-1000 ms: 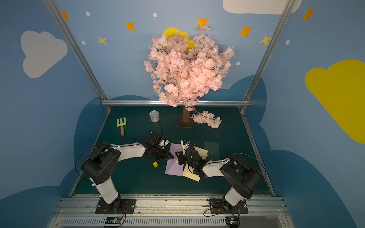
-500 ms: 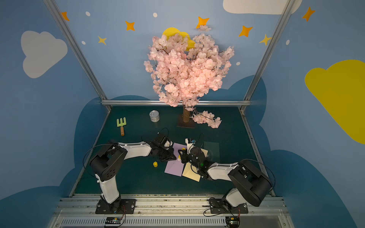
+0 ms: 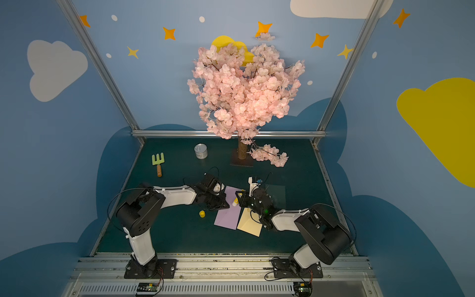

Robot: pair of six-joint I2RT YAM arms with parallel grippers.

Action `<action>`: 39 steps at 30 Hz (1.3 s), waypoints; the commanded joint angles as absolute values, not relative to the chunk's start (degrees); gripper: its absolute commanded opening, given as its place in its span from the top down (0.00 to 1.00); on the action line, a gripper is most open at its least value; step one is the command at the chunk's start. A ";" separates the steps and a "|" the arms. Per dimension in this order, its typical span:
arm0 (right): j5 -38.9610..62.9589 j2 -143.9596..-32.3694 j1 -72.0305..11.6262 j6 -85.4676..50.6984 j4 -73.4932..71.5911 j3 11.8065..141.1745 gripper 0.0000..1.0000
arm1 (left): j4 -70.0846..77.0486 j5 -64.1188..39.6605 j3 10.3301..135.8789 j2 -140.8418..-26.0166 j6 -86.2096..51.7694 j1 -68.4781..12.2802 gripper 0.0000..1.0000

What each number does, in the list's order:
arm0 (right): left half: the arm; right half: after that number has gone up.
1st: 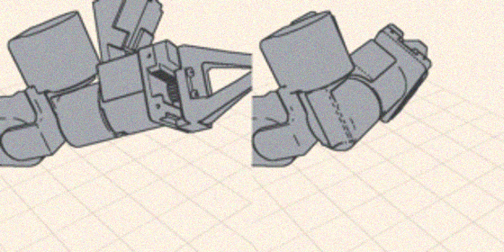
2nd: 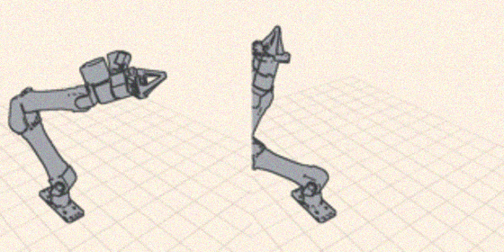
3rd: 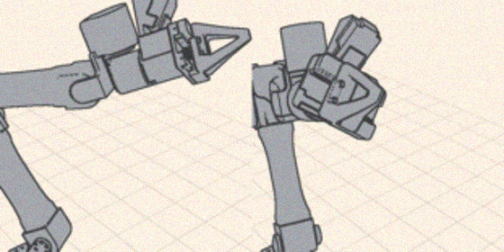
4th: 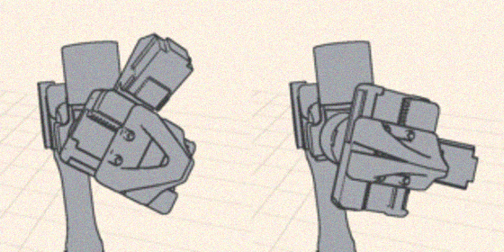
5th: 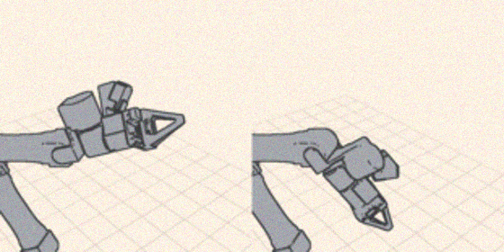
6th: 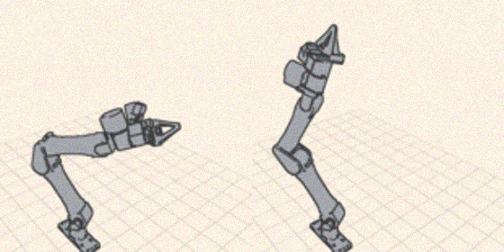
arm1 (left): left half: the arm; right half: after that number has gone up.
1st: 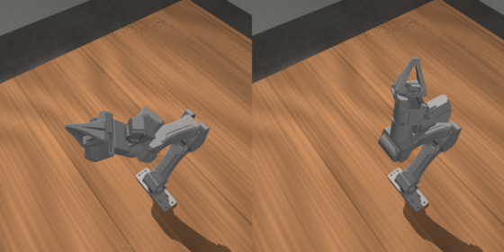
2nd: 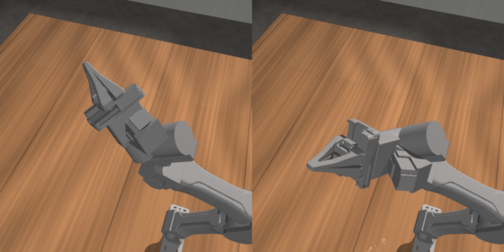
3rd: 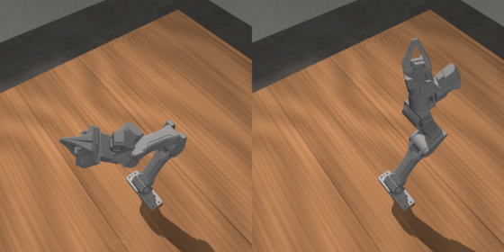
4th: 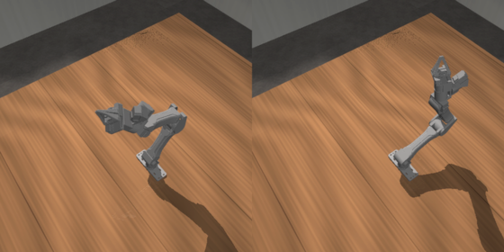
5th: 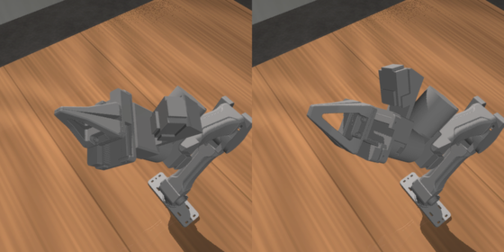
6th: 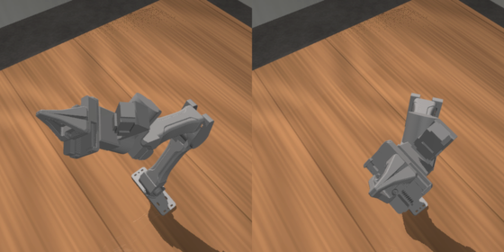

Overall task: Seal the envelope with a glue stick
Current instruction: Seal the envelope at the center of the board.

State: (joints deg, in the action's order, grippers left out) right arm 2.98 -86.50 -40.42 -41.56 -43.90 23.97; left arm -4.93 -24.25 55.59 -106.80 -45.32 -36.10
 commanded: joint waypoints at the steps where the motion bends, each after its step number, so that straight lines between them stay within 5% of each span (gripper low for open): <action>1: 4.09 -85.64 -40.43 -41.95 -43.80 22.60 1.00 | -9.60 -21.24 53.79 -105.43 -45.24 -35.58 0.97; 39: 2.55 -76.79 -40.39 -39.83 -31.74 23.20 1.00 | 4.71 -29.30 51.04 -103.79 -52.35 -28.93 0.97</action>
State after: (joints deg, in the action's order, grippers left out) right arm 2.68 -77.52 -40.42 -40.07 -32.08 22.65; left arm 4.80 -29.80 49.06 -103.28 -53.12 -28.99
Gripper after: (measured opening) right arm 0.266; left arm 0.048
